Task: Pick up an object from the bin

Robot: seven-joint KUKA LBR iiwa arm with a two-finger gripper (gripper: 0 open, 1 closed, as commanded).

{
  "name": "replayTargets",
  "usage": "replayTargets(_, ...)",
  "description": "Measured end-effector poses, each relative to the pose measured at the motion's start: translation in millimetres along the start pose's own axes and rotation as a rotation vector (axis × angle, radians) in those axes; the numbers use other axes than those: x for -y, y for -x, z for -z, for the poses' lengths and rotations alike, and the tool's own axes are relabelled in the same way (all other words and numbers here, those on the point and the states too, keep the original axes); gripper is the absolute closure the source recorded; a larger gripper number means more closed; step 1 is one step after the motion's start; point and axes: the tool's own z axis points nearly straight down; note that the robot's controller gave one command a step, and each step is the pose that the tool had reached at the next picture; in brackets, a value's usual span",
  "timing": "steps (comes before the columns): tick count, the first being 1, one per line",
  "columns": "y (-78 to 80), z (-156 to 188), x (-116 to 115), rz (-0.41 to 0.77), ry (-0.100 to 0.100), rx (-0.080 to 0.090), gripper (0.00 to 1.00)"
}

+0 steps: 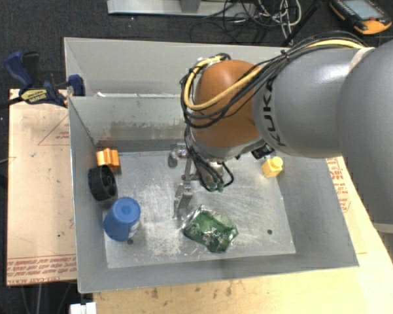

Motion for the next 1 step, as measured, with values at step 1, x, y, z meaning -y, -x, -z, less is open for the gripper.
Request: replayTargets(1, -31.6, -41.5, 37.5, 0.076, -0.008, -0.010, 0.00)
